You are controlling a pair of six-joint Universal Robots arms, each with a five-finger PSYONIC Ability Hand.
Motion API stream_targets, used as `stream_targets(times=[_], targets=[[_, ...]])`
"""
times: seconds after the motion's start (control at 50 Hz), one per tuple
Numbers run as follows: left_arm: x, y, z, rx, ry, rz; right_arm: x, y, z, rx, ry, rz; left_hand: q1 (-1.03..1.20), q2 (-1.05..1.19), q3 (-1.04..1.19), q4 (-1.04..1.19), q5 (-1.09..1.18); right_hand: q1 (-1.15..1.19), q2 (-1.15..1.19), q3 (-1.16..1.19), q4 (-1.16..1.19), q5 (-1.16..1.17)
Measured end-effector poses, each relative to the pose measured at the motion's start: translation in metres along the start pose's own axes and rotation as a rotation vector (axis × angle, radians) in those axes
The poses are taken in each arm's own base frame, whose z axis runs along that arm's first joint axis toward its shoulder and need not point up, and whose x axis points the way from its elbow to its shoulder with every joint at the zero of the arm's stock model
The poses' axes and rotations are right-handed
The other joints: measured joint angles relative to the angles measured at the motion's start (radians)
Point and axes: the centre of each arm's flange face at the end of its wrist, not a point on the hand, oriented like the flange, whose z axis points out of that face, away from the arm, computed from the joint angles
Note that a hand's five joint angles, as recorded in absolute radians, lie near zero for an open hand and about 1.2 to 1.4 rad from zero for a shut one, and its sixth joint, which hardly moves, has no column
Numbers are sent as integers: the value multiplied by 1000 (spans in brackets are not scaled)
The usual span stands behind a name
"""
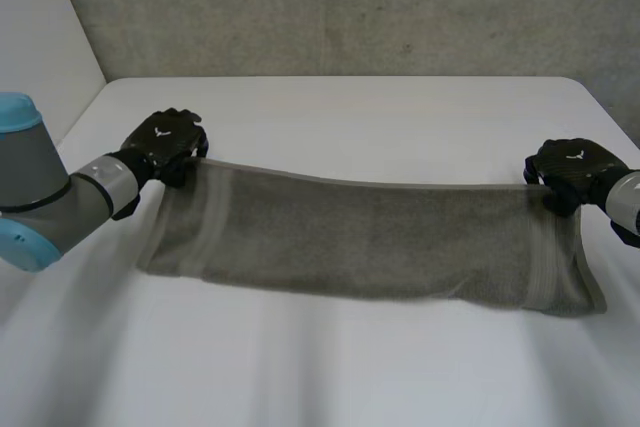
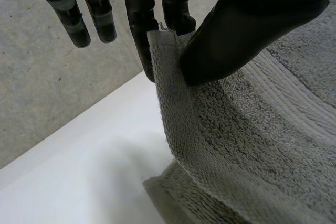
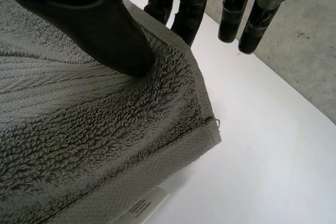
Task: Fold the towel.
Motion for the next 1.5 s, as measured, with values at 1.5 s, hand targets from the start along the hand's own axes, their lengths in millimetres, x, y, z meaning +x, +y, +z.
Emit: stream_targets(times=[1.5], targets=[[58,-13,-85,-32,39,-27,-40,69,-71,-135,-10,85,-904,-1018,0,0,-1043,-556,-548,0,0,-569]])
